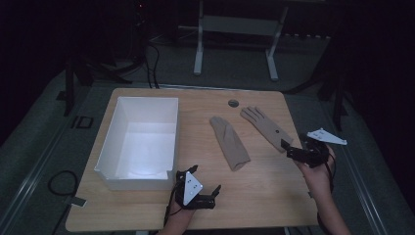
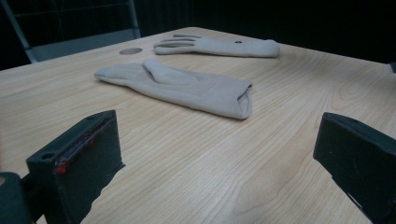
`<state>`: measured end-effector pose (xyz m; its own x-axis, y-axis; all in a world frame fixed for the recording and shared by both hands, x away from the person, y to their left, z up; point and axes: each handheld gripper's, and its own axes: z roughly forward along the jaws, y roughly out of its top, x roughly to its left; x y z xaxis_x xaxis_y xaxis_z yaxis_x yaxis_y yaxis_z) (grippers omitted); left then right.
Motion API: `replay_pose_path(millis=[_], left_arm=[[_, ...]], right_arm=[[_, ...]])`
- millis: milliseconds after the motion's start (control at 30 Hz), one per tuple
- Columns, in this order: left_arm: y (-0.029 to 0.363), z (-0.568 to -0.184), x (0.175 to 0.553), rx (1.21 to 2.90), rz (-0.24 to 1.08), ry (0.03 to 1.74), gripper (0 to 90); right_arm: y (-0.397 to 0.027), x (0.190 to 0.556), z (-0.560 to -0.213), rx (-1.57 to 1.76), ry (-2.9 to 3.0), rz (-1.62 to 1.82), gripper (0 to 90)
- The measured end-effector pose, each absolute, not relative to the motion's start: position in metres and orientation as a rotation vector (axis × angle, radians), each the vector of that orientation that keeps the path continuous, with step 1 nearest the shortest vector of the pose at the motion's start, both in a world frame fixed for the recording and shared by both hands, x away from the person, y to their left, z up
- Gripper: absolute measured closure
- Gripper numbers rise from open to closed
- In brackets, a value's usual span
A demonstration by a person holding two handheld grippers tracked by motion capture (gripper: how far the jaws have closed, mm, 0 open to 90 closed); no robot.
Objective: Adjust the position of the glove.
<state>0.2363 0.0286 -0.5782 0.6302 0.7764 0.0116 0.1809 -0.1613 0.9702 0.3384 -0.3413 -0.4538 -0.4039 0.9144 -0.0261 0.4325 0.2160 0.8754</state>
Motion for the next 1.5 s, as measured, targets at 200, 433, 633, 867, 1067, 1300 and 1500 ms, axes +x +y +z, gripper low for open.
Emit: replay_pose_path(millis=[200, 433, 633, 867, 1067, 1300, 1500], left_arm=[[0.030, -0.578, 0.237, 1.684, 0.623, 0.788, 1.1], [0.031, -0.578, 0.237, 1.682, 0.598, 0.787, 1.1], [0.030, -0.578, 0.236, 1.684, 0.614, 0.781, 1.1], [0.031, -0.578, 0.237, 1.684, 0.607, 0.783, 1.1], [0.030, -0.578, 0.236, 1.687, 0.623, 0.782, 1.1], [0.032, -0.578, 0.237, 1.676, 0.607, 0.793, 1.1], [0.031, -0.578, 0.237, 1.679, 0.595, 0.779, 1.1]], right_arm=[[-0.322, 0.342, -0.445, 1.220, 1.952, 1.211, 19.4], [-0.299, 0.352, -0.437, 1.132, 2.017, 1.210, 21.0], [-0.277, 0.365, -0.434, 1.086, 2.074, 1.235, 22.7], [-0.254, 0.384, -0.444, 1.073, 2.155, 1.228, 25.7], [-0.236, 0.405, -0.463, 1.063, 2.214, 1.226, 37.5], [-0.219, 0.428, -0.498, 1.125, 2.268, 1.196, 47.2], [-0.208, 0.442, -0.523, 1.174, 2.313, 1.169, 49.5]])
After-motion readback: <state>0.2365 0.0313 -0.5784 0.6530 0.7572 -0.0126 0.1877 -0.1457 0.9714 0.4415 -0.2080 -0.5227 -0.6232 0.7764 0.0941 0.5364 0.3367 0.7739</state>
